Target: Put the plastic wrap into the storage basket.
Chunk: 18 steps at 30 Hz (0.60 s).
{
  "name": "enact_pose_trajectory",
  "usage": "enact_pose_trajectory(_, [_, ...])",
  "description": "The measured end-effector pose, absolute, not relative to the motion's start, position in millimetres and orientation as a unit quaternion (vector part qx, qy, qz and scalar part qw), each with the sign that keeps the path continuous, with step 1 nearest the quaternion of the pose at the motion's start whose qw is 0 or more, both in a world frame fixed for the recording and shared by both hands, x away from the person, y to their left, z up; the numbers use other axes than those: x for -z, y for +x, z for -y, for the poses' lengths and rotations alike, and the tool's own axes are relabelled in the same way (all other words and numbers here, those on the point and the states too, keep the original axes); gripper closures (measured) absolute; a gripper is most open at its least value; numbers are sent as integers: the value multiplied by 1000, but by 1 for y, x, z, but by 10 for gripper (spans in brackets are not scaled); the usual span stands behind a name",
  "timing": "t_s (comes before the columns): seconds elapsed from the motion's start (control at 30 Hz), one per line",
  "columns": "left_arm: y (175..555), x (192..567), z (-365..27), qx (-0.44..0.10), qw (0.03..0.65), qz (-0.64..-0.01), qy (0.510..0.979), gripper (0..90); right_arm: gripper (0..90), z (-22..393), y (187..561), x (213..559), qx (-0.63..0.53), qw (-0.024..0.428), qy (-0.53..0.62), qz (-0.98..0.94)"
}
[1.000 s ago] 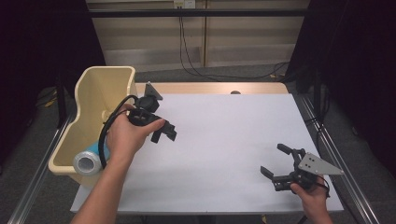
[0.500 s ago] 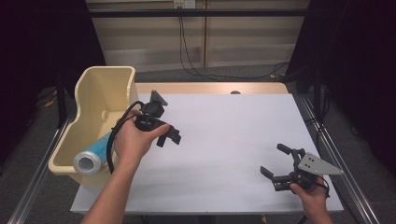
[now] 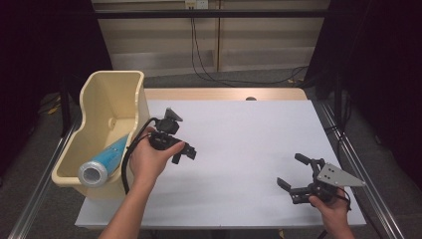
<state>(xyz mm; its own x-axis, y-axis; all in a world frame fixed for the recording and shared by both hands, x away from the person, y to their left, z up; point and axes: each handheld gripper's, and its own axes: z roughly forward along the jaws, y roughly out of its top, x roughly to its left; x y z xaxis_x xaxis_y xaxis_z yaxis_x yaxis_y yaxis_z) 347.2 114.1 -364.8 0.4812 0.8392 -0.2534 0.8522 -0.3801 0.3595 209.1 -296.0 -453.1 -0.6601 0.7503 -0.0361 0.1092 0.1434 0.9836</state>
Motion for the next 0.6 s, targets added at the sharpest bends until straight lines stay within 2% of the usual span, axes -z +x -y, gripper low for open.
enact_pose_trajectory(0.2, [341, 383, -115, -6, 257, -496, 829, 97, 8, 296, 209, 453, -578, 277, 305, -704])
enact_pose_trajectory(0.6, [330, 415, -120, -43, 284, -488, 824, 99, 8, 295, 210, 454, -577, 277, 302, -706])
